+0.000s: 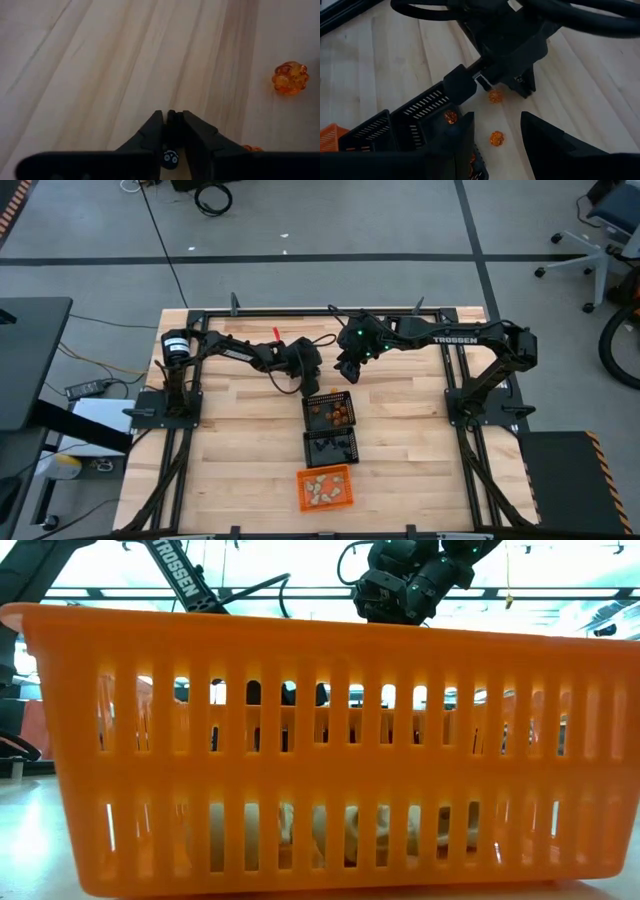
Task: Sort Halloween decoration
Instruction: Put the black skeleton toy into the bottom black bin
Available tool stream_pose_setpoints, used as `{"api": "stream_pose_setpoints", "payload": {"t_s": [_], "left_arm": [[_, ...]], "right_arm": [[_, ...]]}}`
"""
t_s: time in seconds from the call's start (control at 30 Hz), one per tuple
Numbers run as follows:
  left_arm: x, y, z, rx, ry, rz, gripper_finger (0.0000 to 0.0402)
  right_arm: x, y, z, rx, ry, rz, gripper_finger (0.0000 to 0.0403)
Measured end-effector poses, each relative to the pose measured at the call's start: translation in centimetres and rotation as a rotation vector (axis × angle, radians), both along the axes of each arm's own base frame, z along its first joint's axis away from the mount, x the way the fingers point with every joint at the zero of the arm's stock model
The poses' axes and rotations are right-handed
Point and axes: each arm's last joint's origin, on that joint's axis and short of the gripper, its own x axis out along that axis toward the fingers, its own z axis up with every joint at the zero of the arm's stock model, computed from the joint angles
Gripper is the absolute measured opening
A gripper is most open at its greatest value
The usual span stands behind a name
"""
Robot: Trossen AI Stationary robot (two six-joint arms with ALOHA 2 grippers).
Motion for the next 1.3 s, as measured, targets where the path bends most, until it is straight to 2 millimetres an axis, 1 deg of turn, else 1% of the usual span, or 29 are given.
{"api": "stream_pose_setpoints", "payload": {"t_s": [0.13,0.3,0.4,0.53,0.67,0.77,0.9,0.97,1.07,1.13,1.3], "left_arm": [[0.0,0.0,0.2,-0.002,-0.002,0.001,0.0036],[0.0,0.0,0.1,-0.014,-0.003,0.014,0.0036],[-0.2,-0.1,0.6,-0.026,-0.005,0.024,0.0037],[-1.0,-0.4,2.0,-0.036,0.012,0.01,0.0037],[-1.5,-0.4,4.2,-0.026,-0.015,0.009,0.0036],[-2.2,-0.3,4.7,-0.019,0.02,-0.005,0.0036],[-2.5,-0.2,6.0,-0.022,-0.013,0.006,0.0036],[-2.8,-0.4,6.4,-0.05,-0.011,0.005,0.0035],[-2.9,-0.7,7.7,-0.14,-0.088,-0.031,0.0035],[-2.8,-1.1,8.5,-0.255,-0.146,-0.081,0.0035],[-2.5,-2.2,9.3,-0.545,-0.217,-0.151,0.0035]], "right_arm": [[0.0,0.0,0.0,0.0,0.0,0.0,0.0165],[0.0,0.0,0.0,0.001,0.0,0.0,0.0165],[0.0,0.0,0.0,0.001,0.001,0.0,0.0165],[0.0,0.0,0.0,0.0,0.001,0.0,0.0165],[-0.1,-0.2,0.0,-0.002,0.001,-0.004,0.0165],[-0.1,-0.4,0.0,-0.01,-0.002,-0.004,0.0165],[-0.2,-0.6,0.1,-0.017,-0.006,-0.004,0.0165],[-0.2,-0.7,0.1,-0.021,-0.007,-0.003,0.0165],[-0.2,-0.7,0.1,-0.026,-0.007,0.003,0.0165],[-0.2,-0.8,0.1,-0.04,-0.007,0.004,0.0165],[-0.4,-1.3,0.1,-0.069,0.003,-0.029,0.0165]]}}
